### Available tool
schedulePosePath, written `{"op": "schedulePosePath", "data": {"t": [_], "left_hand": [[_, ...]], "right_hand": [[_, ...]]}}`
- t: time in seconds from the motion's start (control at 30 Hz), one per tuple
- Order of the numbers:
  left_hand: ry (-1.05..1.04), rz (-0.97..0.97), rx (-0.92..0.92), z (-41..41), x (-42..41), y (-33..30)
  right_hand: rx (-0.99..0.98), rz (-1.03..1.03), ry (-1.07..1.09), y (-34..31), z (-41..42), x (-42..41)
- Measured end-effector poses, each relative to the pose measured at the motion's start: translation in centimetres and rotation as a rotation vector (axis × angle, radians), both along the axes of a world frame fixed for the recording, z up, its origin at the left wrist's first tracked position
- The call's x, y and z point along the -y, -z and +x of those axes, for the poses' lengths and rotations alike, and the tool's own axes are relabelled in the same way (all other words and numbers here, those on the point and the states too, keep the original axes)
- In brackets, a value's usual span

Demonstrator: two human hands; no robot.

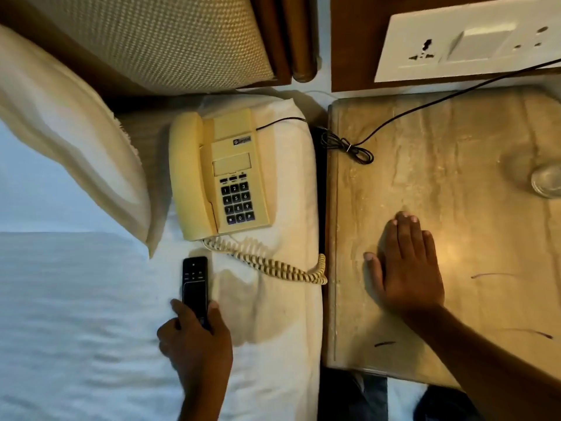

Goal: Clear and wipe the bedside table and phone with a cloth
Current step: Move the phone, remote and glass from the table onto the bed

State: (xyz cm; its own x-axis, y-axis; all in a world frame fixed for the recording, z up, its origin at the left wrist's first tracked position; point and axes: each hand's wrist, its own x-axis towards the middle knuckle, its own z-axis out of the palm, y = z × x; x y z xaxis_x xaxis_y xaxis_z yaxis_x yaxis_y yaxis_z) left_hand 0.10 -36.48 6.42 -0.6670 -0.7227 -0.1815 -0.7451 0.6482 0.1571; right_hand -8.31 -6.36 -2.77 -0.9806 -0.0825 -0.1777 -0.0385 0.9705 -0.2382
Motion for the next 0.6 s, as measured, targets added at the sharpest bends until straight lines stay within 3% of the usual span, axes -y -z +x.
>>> {"op": "schedulePosePath", "data": {"t": [0.2, 0.27, 0.4, 0.47, 0.6], "left_hand": [[-0.106, -0.051, 0.054, -3.2, -0.5, 0.3], [-0.114, -0.070, -0.051, -3.8, -1.8, -0.5], [0.387, -0.137, -0.368, -4.8, -7.1, -1.3], [0.634, -0.001, -0.452, -6.6, -11.6, -0.7], [1.105, 0.416, -0.270, -13.3, -21.7, 1.1]], "right_hand": [[-0.011, 0.011, -0.007, 0.2, -0.1, -0.3], [-0.013, -0.021, -0.015, 0.4, -0.2, -0.8], [-0.018, -0.034, 0.006, 0.9, 0.0, -4.7], [-0.010, 0.009, 0.145, 0.9, 0.2, -9.8], [0.019, 0.045, 0.273, 0.2, 1.4, -17.4]]}}
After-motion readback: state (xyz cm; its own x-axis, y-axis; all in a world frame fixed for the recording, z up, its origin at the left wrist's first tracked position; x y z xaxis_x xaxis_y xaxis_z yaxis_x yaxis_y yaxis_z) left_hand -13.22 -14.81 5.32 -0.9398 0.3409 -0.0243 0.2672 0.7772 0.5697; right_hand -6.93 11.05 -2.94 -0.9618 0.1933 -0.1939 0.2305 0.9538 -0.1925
